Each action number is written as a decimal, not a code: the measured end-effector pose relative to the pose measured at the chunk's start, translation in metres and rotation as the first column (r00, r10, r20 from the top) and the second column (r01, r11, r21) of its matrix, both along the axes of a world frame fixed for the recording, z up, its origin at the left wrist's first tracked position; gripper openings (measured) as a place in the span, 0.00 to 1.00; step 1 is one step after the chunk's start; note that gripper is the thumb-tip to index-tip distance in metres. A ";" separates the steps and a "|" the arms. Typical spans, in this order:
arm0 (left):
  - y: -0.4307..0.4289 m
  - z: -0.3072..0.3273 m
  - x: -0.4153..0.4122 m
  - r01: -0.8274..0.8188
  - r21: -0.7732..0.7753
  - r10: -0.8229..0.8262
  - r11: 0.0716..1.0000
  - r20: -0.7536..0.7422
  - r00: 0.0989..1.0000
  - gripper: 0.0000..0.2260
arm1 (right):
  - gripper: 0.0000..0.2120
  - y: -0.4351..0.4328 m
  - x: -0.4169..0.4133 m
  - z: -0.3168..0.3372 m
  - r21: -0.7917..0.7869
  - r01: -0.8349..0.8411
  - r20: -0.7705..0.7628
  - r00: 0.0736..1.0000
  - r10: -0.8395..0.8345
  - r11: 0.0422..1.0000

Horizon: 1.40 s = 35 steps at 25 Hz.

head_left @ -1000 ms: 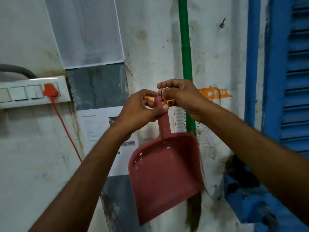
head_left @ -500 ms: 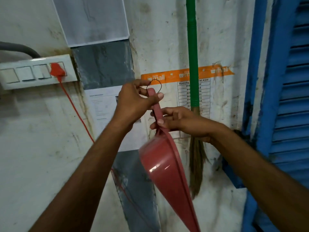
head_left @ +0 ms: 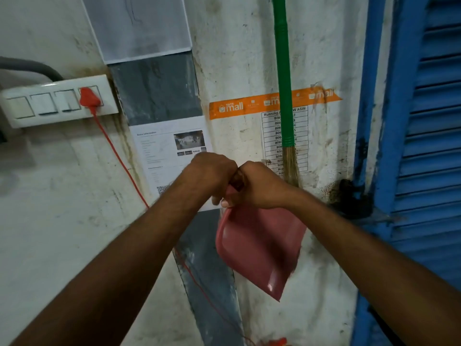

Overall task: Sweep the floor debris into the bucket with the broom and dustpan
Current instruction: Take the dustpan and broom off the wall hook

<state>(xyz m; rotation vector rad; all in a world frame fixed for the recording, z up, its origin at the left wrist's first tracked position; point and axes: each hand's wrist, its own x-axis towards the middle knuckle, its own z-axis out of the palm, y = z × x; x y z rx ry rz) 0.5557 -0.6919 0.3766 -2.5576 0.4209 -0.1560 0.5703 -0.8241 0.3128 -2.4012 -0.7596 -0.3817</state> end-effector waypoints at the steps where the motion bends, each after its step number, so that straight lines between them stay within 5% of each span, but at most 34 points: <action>1: -0.003 -0.002 0.005 -0.002 0.008 0.002 1.000 -0.031 1.000 0.21 | 0.11 -0.003 -0.003 0.003 -0.030 0.007 0.003 1.000 -0.007 1.000; 4: -0.002 -0.003 0.011 0.021 0.029 -0.019 0.999 -0.072 0.997 0.18 | 0.06 -0.021 -0.008 0.019 -0.103 -0.023 -0.039 0.999 0.019 0.994; 7: 0.000 0.012 0.014 -0.007 -0.103 -0.014 0.995 -0.200 0.980 0.23 | 0.06 -0.044 0.006 0.053 0.156 -0.022 -0.018 1.000 0.025 0.988; 9: -0.001 0.031 0.015 -0.049 -0.208 -0.013 0.977 -0.285 0.959 0.29 | 0.05 -0.060 0.026 0.080 0.315 0.077 0.116 0.986 -0.119 0.946; 12: -0.007 0.051 0.022 -0.096 -0.252 0.018 0.963 -0.294 0.956 0.33 | 0.06 -0.077 0.052 0.113 0.353 0.197 0.281 0.910 -0.304 0.915; 19: -0.038 0.083 0.039 -0.124 -0.184 0.070 0.975 -0.277 0.958 0.31 | 0.09 -0.090 0.079 0.147 0.432 0.315 0.371 0.792 -0.485 0.845; 22: -0.044 0.096 0.043 -0.172 -0.179 0.116 0.969 -0.287 0.951 0.31 | 0.10 -0.079 0.068 0.135 0.333 0.193 0.330 0.893 -0.306 0.923; 24: -0.045 0.100 0.047 -0.158 -0.266 0.085 0.951 -0.267 0.960 0.22 | 0.10 -0.065 0.058 0.116 0.104 0.053 0.036 0.998 -0.057 0.993; 26: -0.040 0.102 0.050 -0.106 -0.348 0.027 0.932 -0.225 0.974 0.18 | 0.13 -0.054 0.055 0.095 -0.008 -0.100 -0.189 0.977 0.097 0.995; 29: -0.025 0.101 0.056 -0.048 -0.465 -0.035 0.884 -0.169 0.985 0.15 | 0.20 -0.055 0.058 0.080 0.056 -0.208 -0.224 0.950 0.215 0.977; 31: -0.014 0.097 0.058 -0.025 -0.681 -0.073 0.732 -0.115 0.991 0.11 | 0.17 -0.062 0.061 0.076 0.089 -0.253 -0.189 0.945 0.266 0.963; 35: -0.005 0.073 0.052 0.049 -0.995 -0.097 0.081 0.041 0.994 0.21 | 0.13 -0.073 0.077 0.059 0.204 -0.242 -0.076 0.962 0.262 0.948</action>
